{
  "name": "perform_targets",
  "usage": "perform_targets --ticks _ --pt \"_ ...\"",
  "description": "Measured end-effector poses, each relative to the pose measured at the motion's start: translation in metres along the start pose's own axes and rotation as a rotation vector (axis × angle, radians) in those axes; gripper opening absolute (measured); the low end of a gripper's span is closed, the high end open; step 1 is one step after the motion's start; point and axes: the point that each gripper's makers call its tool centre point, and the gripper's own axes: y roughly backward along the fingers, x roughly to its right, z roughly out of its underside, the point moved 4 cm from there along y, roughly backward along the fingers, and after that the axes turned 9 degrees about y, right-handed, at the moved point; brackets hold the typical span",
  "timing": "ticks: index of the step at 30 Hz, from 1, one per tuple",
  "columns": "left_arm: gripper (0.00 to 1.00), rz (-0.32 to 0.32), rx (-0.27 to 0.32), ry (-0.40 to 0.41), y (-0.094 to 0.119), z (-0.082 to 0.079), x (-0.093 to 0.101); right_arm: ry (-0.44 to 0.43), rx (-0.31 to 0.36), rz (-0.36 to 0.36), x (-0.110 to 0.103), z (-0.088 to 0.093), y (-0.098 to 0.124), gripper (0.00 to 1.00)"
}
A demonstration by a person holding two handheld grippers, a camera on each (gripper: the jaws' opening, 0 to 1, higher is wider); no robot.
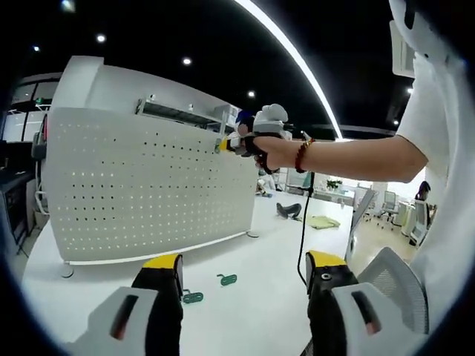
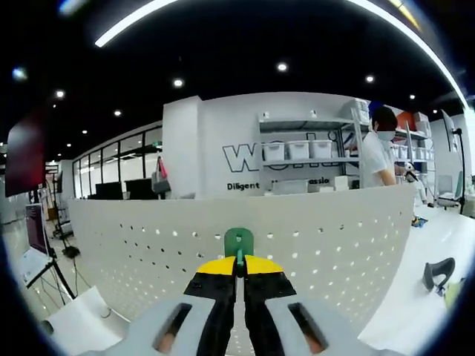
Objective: Insert the hook assembly into the mounting plate slot until the hook locks in place.
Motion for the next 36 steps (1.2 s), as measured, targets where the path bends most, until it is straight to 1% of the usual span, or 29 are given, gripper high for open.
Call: perform_targets --ticks 4,9,11,13,16,22,25,28,29,31,33,36 --pt "0.74 -0.023 0.006 0.006 0.001 0.000 -0.005 0.008 0.002 0.005 0.001 0.000 -0.006 0.01" --pt "0.74 -0.024 -0.002 0.012 0.001 0.003 -0.009 0.021 -0.010 0.015 0.003 0.001 -0.013 0.01" --pt "0.74 -0.024 -0.003 0.016 0.001 0.003 -0.010 0.007 -0.010 0.007 0.003 0.001 -0.015 0.01" --pt "0.74 -0.024 -0.005 0.016 0.000 0.003 -0.010 0.026 -0.009 0.012 0.002 0.000 -0.015 0.01" --pt "0.74 -0.021 0.000 0.021 -0.001 0.002 -0.010 0.008 -0.012 0.014 0.003 0.003 -0.015 0.01" --pt "0.74 -0.018 0.000 0.023 -0.001 0.002 -0.010 0.013 -0.023 0.024 0.003 0.006 -0.018 0.01" --pt "0.74 -0.020 -0.001 0.022 0.000 0.002 -0.010 -0.001 -0.029 0.023 0.002 0.009 -0.020 0.01" --pt "0.74 -0.023 -0.002 0.023 0.001 0.002 -0.010 0.019 -0.020 0.025 0.003 0.010 -0.021 0.01" --pt "0.74 -0.023 0.000 0.024 0.001 0.002 -0.010 0.013 -0.016 0.025 0.003 0.010 -0.020 0.01" --pt "0.75 -0.020 -0.001 0.026 0.001 0.002 -0.009 0.022 -0.021 0.022 0.003 0.009 -0.019 0.01" --pt "0.75 -0.014 0.001 0.027 0.001 0.000 -0.007 0.074 -0.024 0.021 0.002 0.009 -0.019 0.02" --pt "0.75 -0.012 -0.002 0.017 0.001 -0.001 -0.007 0.061 -0.025 0.012 0.002 0.008 -0.018 0.02"
